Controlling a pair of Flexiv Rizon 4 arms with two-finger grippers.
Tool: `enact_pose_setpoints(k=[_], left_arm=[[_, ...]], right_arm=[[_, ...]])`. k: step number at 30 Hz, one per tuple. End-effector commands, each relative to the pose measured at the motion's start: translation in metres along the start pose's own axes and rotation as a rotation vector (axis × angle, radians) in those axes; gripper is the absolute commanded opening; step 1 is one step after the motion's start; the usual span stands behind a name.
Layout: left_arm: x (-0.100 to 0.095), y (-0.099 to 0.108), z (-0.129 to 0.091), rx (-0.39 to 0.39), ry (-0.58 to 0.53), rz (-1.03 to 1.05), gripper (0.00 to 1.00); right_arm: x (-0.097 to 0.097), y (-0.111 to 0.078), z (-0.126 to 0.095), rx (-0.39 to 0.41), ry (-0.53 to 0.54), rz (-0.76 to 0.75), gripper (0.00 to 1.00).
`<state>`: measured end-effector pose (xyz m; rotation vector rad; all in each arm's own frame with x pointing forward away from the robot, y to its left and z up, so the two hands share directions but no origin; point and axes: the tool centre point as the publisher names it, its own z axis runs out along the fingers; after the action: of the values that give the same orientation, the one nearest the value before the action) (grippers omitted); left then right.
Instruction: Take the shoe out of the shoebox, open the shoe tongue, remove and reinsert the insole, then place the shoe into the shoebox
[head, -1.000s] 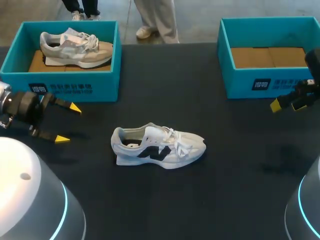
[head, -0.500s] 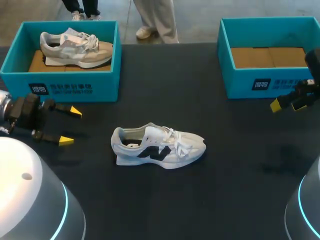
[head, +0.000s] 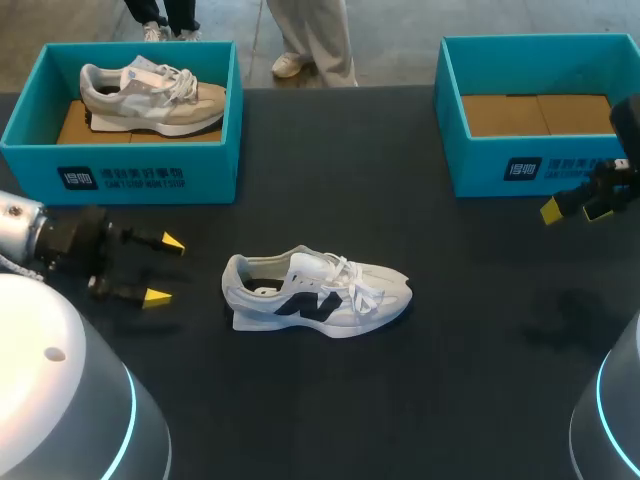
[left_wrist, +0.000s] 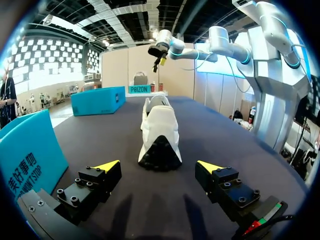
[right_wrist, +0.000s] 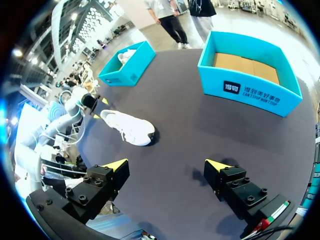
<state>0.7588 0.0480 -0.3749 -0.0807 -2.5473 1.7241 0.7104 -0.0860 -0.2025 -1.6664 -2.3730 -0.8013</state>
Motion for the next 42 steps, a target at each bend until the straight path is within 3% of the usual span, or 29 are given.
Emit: enact_pose_setpoints(k=[1,17,27,42], left_arm=[[-0.001,0.002,0.015,-0.003,-0.005,-0.003,1.00],[-0.011,0.001,0.057,-0.046,-0.015,-0.058,1.00],[-0.002,0.005,0.066,-0.079,-0.033,-0.076,1.00],[0.007,0.005,0.071,-0.068,-0.050,-0.058,1.00]], right_arm=[[0.000,0.000,0.001,0.001,-0.001,0.001,1.00],[0.000,0.000,0.001,0.001,-0.001,0.001,1.00],[0.000,0.000,0.001,0.001,-0.001,0.001,1.00],[0.000,0.000,0.001,0.001,-0.001,0.001,1.00]])
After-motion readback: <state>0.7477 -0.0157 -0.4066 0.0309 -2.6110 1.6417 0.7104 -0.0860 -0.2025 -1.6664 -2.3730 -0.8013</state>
